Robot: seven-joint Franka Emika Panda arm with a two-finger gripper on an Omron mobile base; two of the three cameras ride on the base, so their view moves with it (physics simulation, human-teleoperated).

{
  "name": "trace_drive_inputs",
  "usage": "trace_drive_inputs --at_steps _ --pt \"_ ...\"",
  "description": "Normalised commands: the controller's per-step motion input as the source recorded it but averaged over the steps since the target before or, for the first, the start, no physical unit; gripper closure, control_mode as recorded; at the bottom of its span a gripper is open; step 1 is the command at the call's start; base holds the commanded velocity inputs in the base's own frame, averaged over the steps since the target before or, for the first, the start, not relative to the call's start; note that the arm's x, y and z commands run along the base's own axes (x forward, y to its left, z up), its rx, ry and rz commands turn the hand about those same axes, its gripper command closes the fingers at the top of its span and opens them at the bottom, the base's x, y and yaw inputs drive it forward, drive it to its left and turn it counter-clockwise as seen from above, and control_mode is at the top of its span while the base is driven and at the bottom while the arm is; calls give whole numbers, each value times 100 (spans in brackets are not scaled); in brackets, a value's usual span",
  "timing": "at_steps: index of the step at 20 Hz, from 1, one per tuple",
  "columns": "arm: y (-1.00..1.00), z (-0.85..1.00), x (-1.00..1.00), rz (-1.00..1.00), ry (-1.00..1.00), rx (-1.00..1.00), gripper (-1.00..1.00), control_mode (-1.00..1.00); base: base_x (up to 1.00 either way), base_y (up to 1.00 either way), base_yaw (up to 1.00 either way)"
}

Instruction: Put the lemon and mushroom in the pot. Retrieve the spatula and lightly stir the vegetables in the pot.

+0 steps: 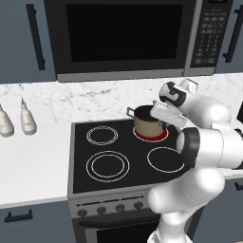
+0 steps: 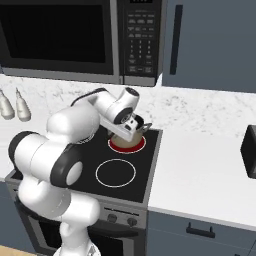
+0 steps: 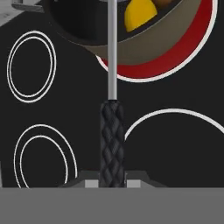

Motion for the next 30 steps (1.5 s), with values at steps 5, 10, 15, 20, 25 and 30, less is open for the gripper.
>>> trace_drive_inputs --at_steps 5,10,15,20,25,30 --pt "0 0 18 1 0 20 100 -100 0 0 0" --pt "0 0 14 0 0 16 100 -100 0 0 0" --pt "0 0 17 1 0 13 100 -100 0 0 0" --pt "0 0 7 2 0 20 100 -100 0 0 0" --pt "0 0 15 0 0 20 100 -100 0 0 0" --pt "0 0 9 0 0 18 100 -100 0 0 0"
